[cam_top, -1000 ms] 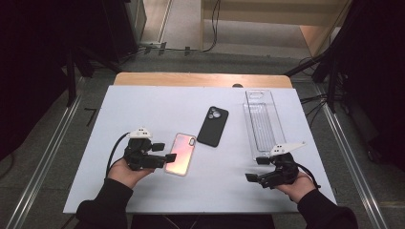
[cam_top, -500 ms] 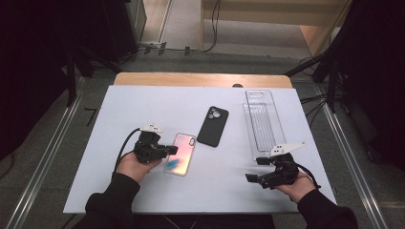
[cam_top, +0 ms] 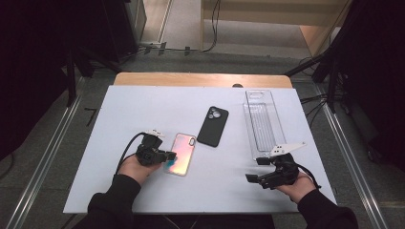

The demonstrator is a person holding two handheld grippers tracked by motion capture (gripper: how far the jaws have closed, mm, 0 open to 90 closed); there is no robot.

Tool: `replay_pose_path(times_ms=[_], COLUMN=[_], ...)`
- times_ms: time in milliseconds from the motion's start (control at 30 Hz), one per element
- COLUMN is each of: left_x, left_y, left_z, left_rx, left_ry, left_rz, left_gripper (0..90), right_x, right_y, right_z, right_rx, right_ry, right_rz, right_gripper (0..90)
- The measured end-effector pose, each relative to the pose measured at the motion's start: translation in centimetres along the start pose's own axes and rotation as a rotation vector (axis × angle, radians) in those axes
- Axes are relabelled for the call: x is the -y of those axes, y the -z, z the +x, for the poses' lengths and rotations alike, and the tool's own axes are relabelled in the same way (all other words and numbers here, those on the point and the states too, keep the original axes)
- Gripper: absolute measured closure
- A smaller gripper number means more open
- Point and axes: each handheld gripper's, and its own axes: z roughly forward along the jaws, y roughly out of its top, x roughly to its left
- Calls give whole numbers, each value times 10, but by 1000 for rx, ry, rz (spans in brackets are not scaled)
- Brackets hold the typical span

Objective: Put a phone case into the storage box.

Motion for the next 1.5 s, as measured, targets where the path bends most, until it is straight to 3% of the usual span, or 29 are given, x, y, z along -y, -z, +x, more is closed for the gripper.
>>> replay_pose_path(times_ms=[433,600,767,1033,1067,1100,1200,1367,1500], left_x=[1,2,2,5,6,7,12,17,21], left_y=[6,10,11,26,28,31,39,48,51], left_z=[8,16,16,14,14,13,11,3,-2], left_rx=[-45,-60,-30,55,71,90,134,152,163], left_ry=[6,30,31,25,26,35,30,-23,-53], left_rz=[2,-3,-12,-87,-98,-104,-141,-192,-213], left_gripper=[900,900,900,670,574,574,434,338,312], right_x=[0,0,0,0,0,0,0,0,0], right_y=[0,0,0,1,2,2,2,2,2], right_z=[-1,-1,-1,-2,-2,-2,-2,-2,-2], right_rx=[3,3,1,-2,-4,-4,-6,-3,0], right_ry=[-5,-7,-5,-8,-7,-7,-8,-9,-10], right_rz=[0,-1,-1,-13,-16,-16,-18,-20,-22], right_gripper=[124,124,124,123,124,124,124,124,124])
